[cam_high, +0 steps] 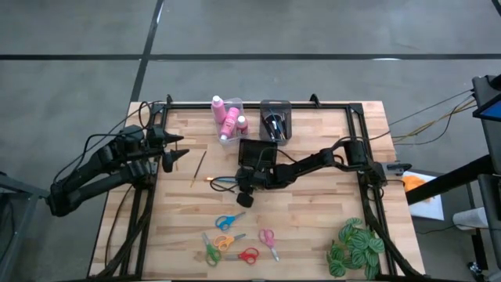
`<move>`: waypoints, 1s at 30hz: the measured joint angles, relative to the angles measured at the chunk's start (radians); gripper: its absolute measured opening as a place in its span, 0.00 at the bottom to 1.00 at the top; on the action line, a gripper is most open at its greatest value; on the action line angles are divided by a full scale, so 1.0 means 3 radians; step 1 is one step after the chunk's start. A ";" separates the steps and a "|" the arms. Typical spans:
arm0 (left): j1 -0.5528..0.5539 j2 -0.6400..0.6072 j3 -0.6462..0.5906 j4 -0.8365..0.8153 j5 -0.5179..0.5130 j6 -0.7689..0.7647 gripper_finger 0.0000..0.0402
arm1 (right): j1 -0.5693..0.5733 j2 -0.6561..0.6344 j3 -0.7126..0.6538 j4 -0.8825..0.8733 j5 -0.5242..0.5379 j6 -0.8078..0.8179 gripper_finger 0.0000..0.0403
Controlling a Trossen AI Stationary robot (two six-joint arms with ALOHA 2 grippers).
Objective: Pick & Place Paint Supplies
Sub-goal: Put the blue paint brush into the gray bin
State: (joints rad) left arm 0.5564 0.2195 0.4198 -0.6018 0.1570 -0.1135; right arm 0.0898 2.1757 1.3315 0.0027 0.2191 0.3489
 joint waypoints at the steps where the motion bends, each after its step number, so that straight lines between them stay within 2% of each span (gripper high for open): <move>1: 0.0000 0.0000 0.0000 0.0000 0.0000 0.0000 0.77 | -0.0001 0.0000 0.0000 -0.0002 -0.0024 0.0000 0.20; 8: 0.0000 0.0000 0.0000 0.0001 0.0000 0.0000 0.77 | 0.0000 -0.0005 0.0003 -0.0054 -0.0056 0.0061 0.04; 30: 0.0000 0.0000 0.0000 0.0001 0.0001 0.0000 0.77 | 0.0026 -0.0018 0.0066 -0.0104 -0.0089 0.0049 0.05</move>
State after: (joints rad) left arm 0.5564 0.2195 0.4198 -0.6014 0.1573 -0.1135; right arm 0.0975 2.1704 1.3513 -0.0284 0.1924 0.3635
